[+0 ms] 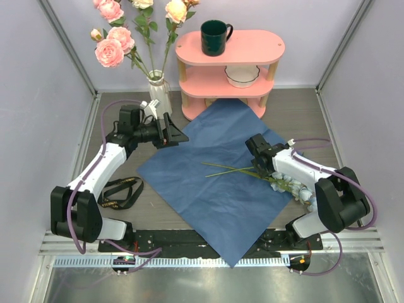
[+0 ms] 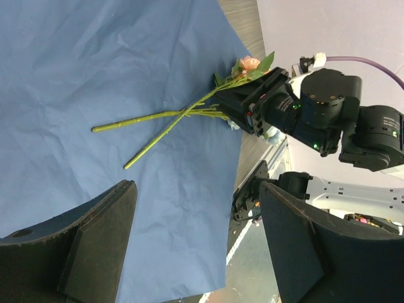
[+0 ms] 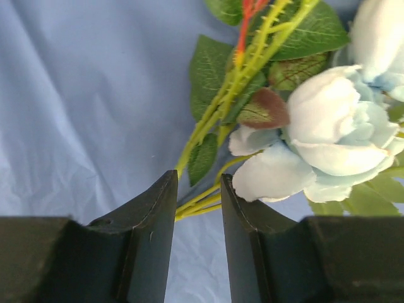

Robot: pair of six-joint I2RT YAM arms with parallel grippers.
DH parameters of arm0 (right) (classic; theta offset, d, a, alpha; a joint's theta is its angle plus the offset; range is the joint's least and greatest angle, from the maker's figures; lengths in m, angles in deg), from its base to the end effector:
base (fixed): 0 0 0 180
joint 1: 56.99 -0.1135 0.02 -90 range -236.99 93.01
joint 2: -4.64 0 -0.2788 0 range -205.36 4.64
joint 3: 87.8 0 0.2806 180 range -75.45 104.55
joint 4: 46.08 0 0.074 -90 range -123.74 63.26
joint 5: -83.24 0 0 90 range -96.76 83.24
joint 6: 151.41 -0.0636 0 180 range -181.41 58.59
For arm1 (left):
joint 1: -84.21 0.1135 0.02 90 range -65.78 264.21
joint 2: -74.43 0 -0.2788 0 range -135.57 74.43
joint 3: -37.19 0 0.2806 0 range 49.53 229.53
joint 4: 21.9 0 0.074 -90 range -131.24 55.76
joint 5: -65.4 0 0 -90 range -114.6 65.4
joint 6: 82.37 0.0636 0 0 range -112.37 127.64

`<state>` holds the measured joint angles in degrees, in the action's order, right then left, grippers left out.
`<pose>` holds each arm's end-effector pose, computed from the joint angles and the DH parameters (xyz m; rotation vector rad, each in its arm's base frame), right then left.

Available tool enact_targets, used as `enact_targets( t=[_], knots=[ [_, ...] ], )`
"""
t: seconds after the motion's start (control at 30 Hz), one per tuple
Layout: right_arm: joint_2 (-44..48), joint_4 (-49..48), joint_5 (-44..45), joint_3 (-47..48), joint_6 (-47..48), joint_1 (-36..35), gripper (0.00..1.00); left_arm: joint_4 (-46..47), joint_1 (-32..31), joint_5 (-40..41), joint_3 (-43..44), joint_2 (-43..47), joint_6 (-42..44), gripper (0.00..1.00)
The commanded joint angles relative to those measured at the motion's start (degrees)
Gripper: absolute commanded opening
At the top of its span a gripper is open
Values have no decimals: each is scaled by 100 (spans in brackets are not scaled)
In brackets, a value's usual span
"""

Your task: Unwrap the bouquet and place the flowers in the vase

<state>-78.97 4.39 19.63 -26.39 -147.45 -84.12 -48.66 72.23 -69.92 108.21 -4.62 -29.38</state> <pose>0.2690 0.1061 0.1595 1.3568 2.2139 -0.0050 0.3255 -0.1153 0.2803 -0.0080 2.2818 -1.3303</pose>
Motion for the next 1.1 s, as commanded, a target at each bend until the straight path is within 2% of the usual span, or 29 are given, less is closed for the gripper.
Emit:
enact_targets(
  t=[0.0, 0.47, 0.6, 0.73, 0.8, 0.9, 1.07],
  knots=[
    [109, 160, 463, -46, -616, 33, 40, 18, -32, -170, -5, 311, 168, 82],
    [-498, 89, 411, 376, -352, 51, 35, 79, -137, -284, -23, 223, 151, 82],
    [-261, 98, 507, 368, -291, 42, 42, 27, -155, -223, -23, 214, 221, 82],
    [46, -25, 674, 228, -255, 50, 55, -9, -163, -258, 4, 188, 221, 82],
    [152, -147, 709, 183, -212, 50, 59, -9, -163, -241, -5, 188, 230, 82],
    [144, -305, 692, 130, -185, 68, 60, -26, -163, -223, 4, 179, 247, 82],
    [-207, -587, 402, 148, -141, 147, 55, -18, -181, -214, 4, 179, 265, 83]
  ],
)
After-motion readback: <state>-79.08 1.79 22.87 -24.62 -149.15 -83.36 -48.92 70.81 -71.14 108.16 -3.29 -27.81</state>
